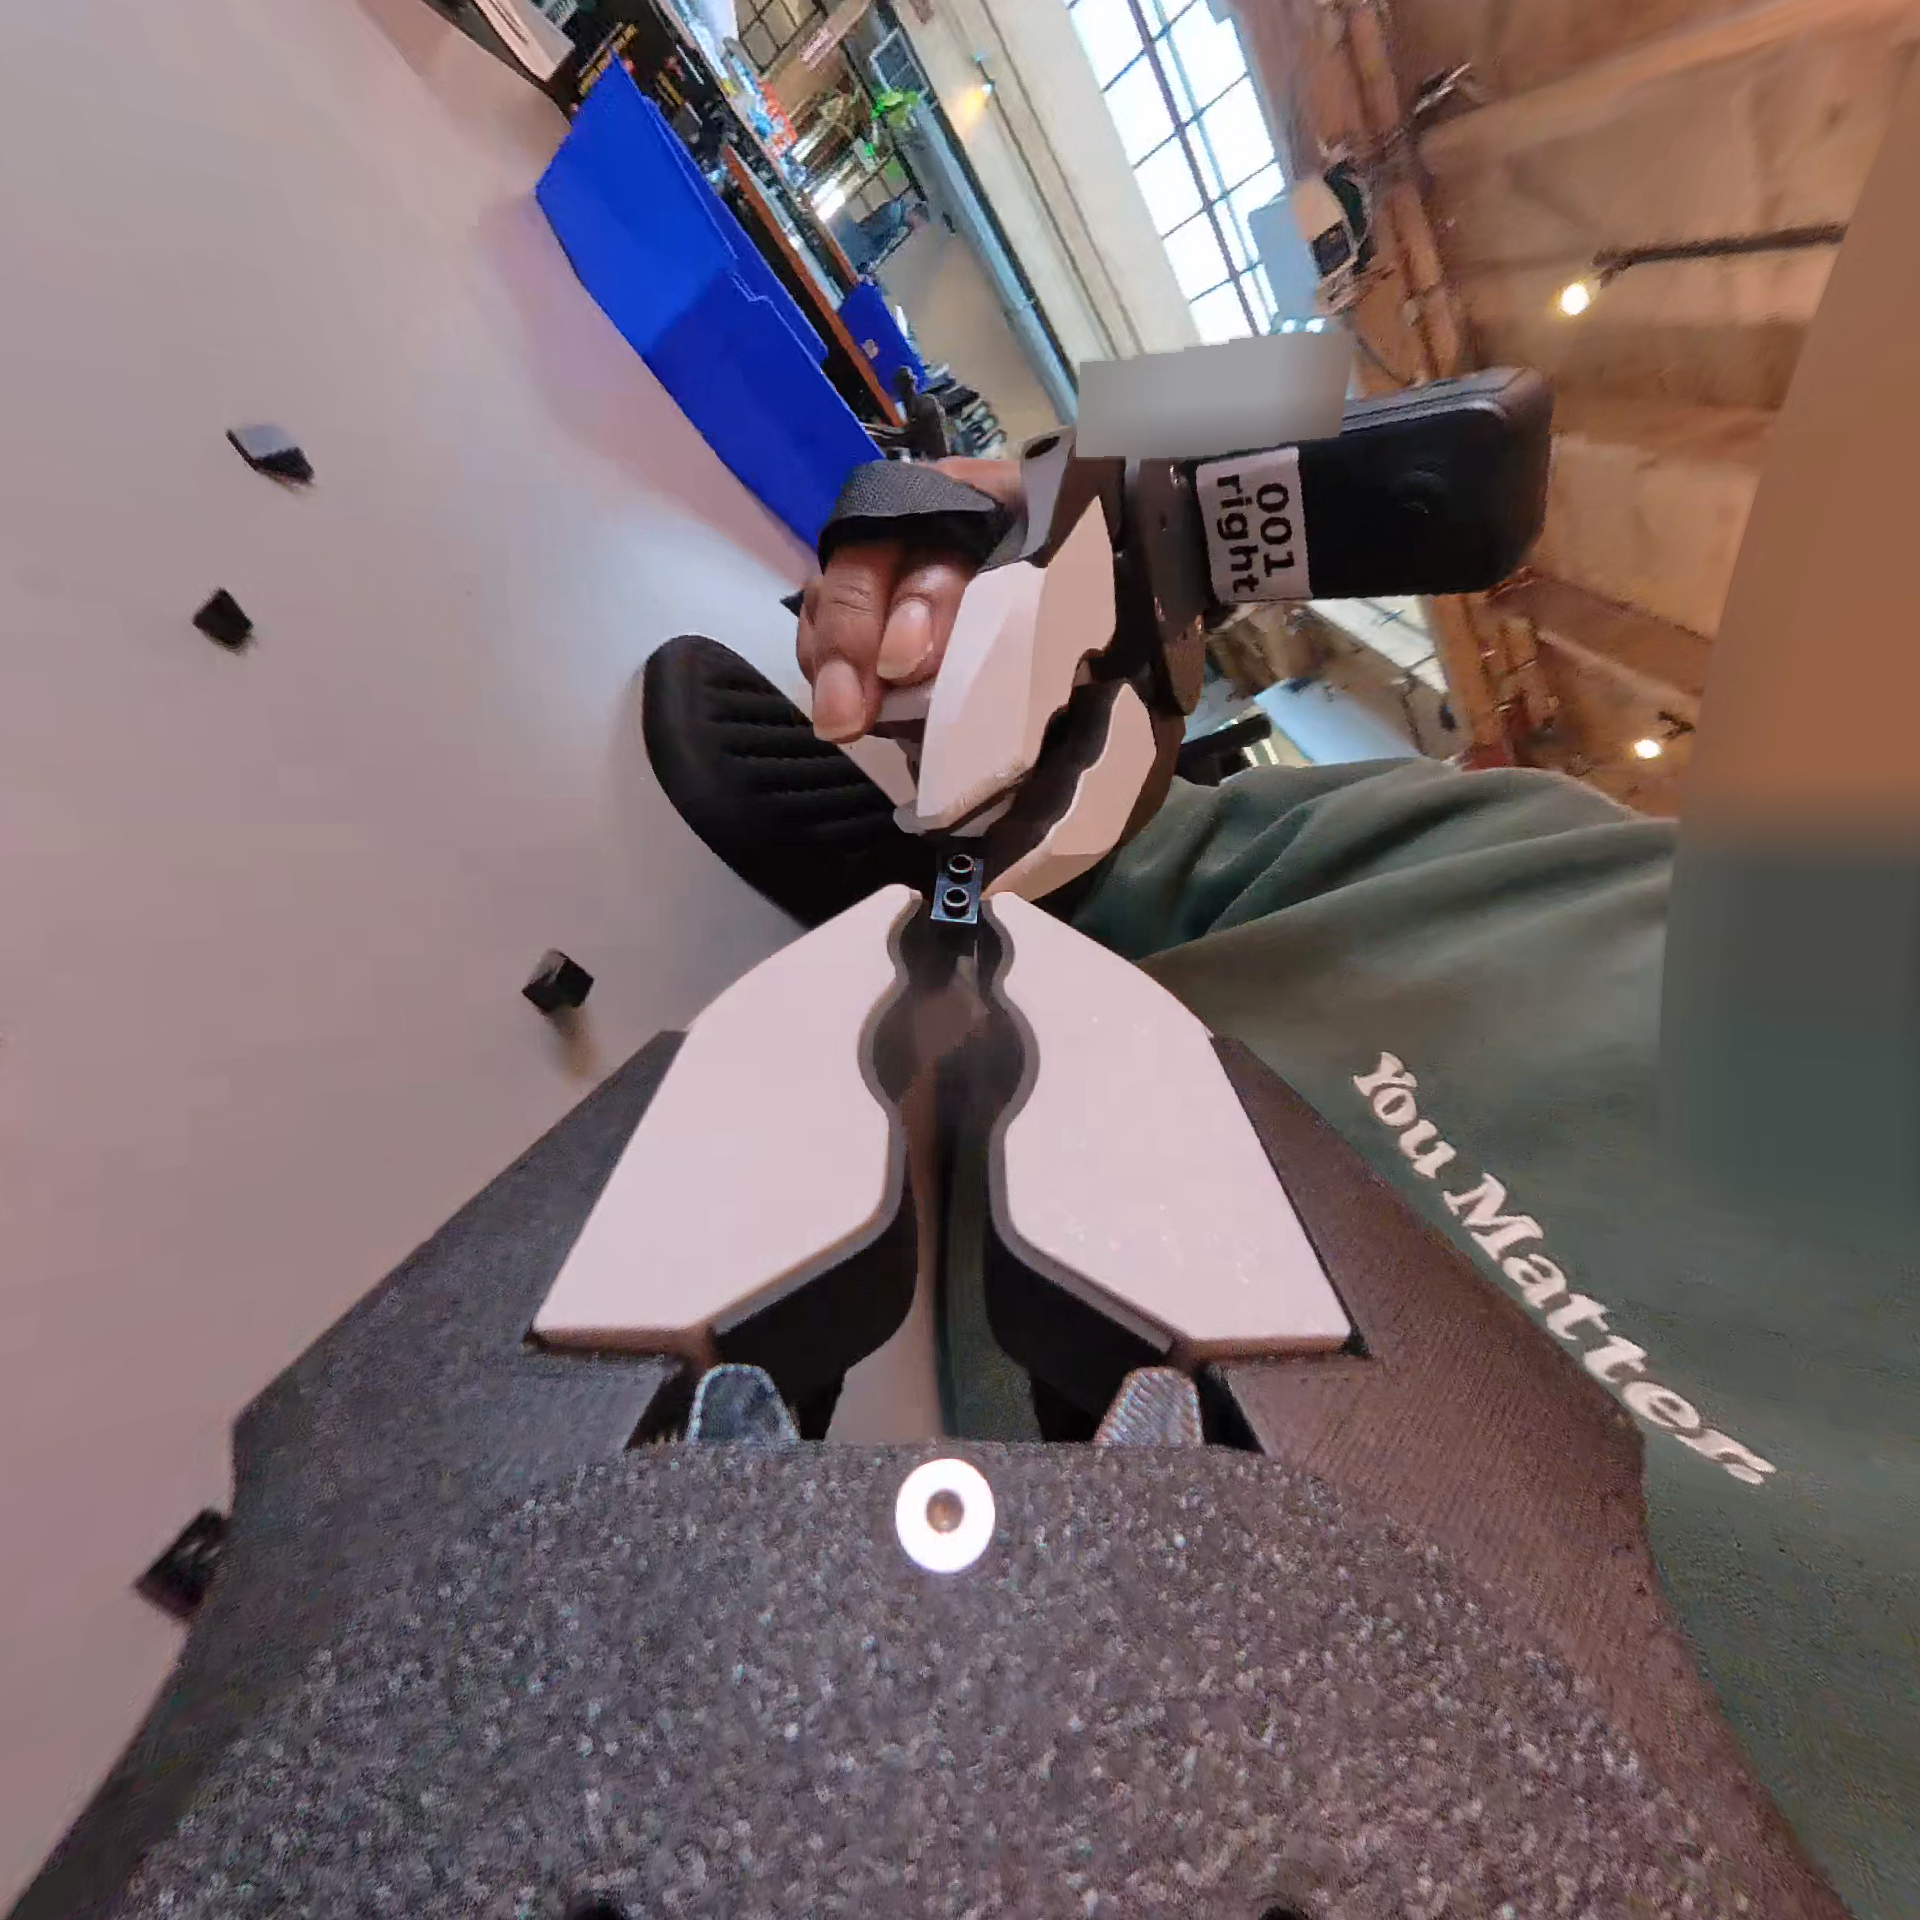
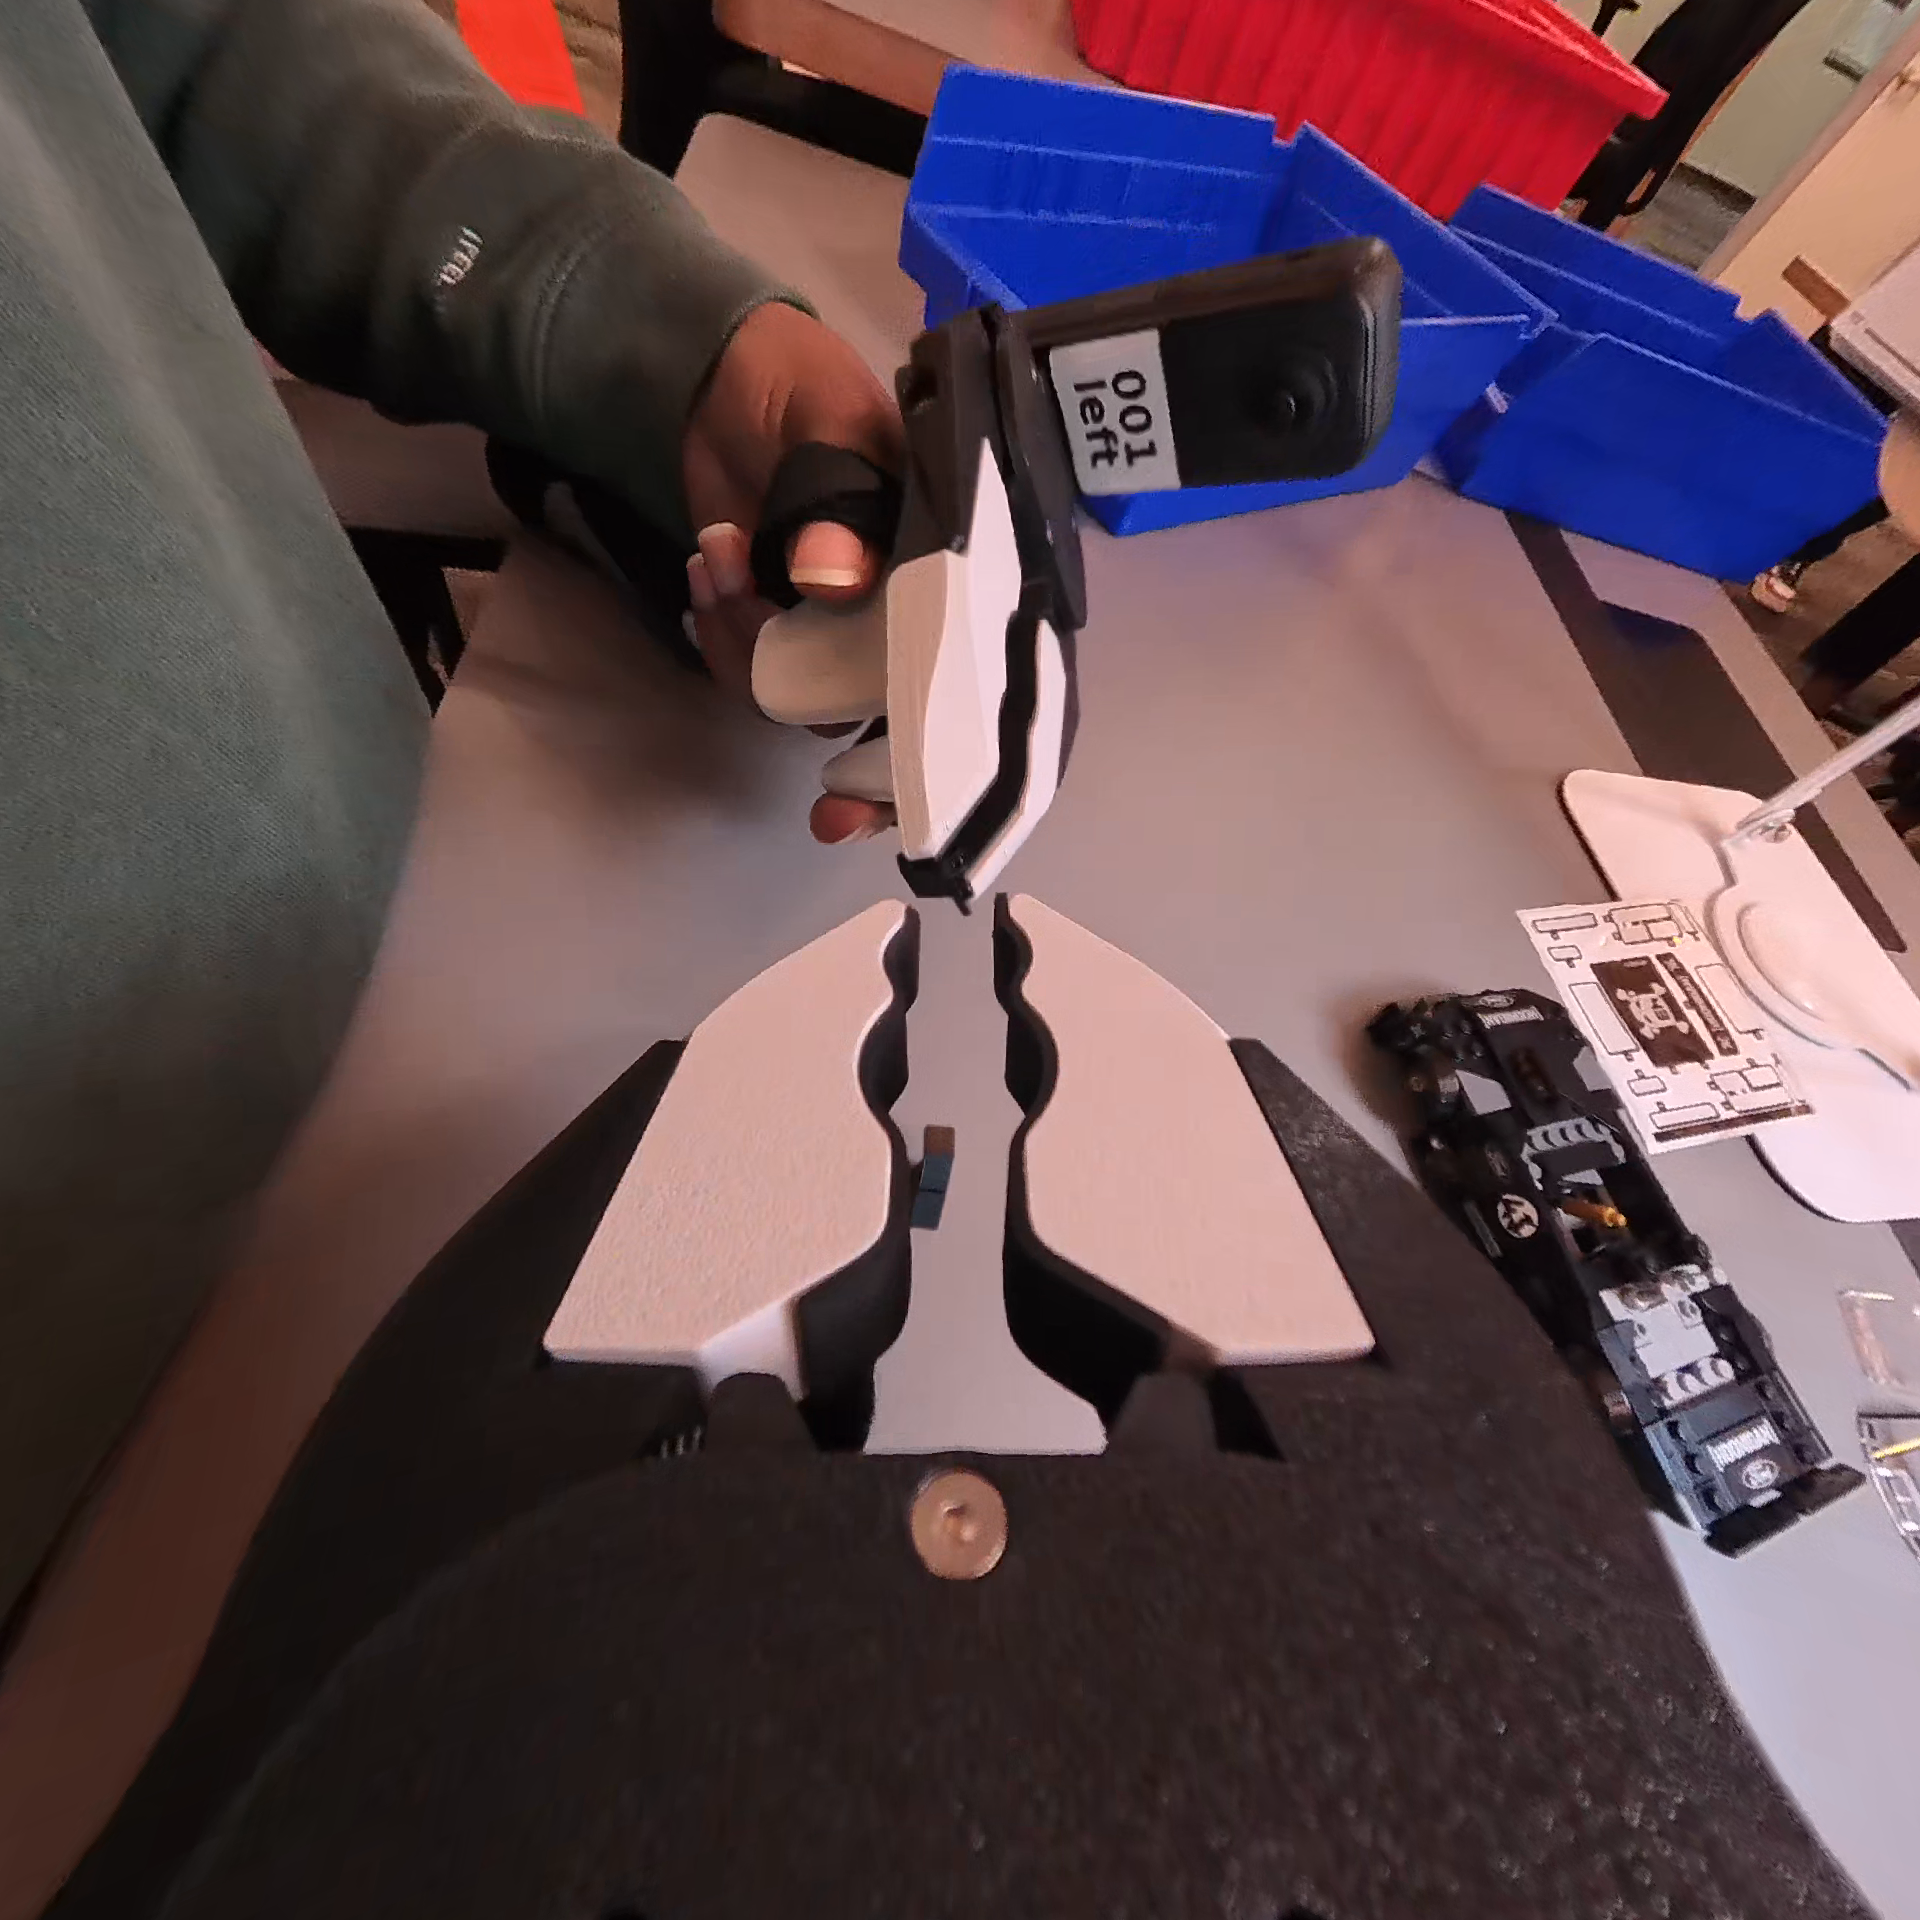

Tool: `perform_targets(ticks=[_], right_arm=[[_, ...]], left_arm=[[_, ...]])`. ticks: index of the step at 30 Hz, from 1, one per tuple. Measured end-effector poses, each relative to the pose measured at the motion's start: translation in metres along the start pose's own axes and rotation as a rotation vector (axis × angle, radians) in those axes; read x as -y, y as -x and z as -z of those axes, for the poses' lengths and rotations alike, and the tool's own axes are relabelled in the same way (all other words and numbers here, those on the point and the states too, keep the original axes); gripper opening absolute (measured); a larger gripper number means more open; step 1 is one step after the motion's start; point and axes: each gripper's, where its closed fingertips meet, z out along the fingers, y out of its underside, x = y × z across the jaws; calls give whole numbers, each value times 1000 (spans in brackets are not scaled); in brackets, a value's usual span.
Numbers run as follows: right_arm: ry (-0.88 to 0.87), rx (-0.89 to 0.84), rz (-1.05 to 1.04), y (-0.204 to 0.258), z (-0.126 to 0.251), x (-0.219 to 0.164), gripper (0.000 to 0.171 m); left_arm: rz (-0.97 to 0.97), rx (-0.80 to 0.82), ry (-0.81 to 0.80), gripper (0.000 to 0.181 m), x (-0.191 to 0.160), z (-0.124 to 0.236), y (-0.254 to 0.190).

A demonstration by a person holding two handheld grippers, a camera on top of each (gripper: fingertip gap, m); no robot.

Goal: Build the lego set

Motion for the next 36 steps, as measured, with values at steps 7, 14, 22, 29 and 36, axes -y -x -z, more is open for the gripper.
perform_targets(ticks=[7, 14, 22, 29, 36], right_arm=[[24, -3, 45, 5, -2, 1, 5], [23, -30, 54, 5, -2, 2, 4], [-49, -122, 138, -4, 3, 11, 3], [-60, -152, 186, -7, 4, 13, 3], [-54, -173, 199, -8, 3, 12, 3]], left_arm=[[62, -48, -10, 8, -6, -4, -2], [59, -54, -30, 9, -4, -1, -3], [22, -51, -39, 14, 0, 5, -6], [20, -71, -32, 13, 4, 4, -11], [-1, -52, -37, 13, 6, 0, -9]])
